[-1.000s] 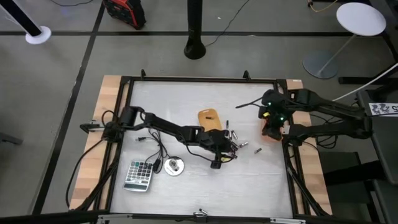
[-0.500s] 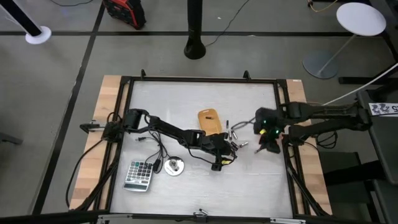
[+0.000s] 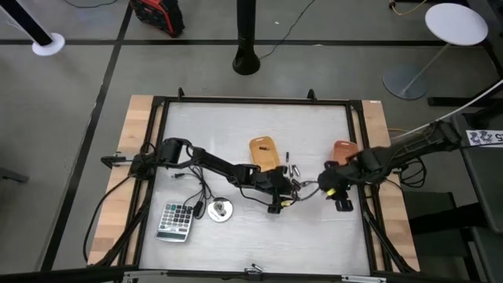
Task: Sort batteries
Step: Put the black battery into the yellow bin
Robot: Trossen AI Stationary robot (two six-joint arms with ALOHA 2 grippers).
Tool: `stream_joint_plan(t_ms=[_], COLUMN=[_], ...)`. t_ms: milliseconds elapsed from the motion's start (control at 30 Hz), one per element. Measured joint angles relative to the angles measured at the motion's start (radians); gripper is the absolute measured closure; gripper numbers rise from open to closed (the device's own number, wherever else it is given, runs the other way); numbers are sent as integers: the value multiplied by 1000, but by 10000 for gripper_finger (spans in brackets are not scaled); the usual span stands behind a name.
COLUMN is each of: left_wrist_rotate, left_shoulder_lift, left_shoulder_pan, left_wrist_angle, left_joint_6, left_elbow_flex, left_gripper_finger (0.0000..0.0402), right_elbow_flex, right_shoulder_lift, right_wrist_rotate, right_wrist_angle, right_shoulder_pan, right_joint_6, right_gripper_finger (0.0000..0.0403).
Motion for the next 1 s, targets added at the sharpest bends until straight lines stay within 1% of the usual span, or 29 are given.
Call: stream_joint_plan(t_ms=[233,367,467,567,700,1000], left_wrist_rotate=[-2,-2,-2,-2,-9,-40], left_shoulder_lift=[0,0,0,0,0,23], left_shoulder_pan=[5,4,-3,-17,-32,-16], left_wrist_angle=[-31,-74,-51,-15,-11,18], left_joint_6=[0,6,2,1,8,15], left_elbow_flex=[0,0,0,0,0,1], left_gripper_finger=[243,243,243,243,243,243], right_elbow_flex=[0,0,0,0,0,0], right_shoulder_lift=[114,180,216,230,231,231], right_wrist_rotate=[65,85,72,69,69,79], right_wrist_angle=[44,43,43,42,41,43], right_shoulder_pan=[88,105,105,103,103,102], right_joint_6=[3,3,3,2,-2,-2], right_gripper_finger=[274,274,274,274,274,274])
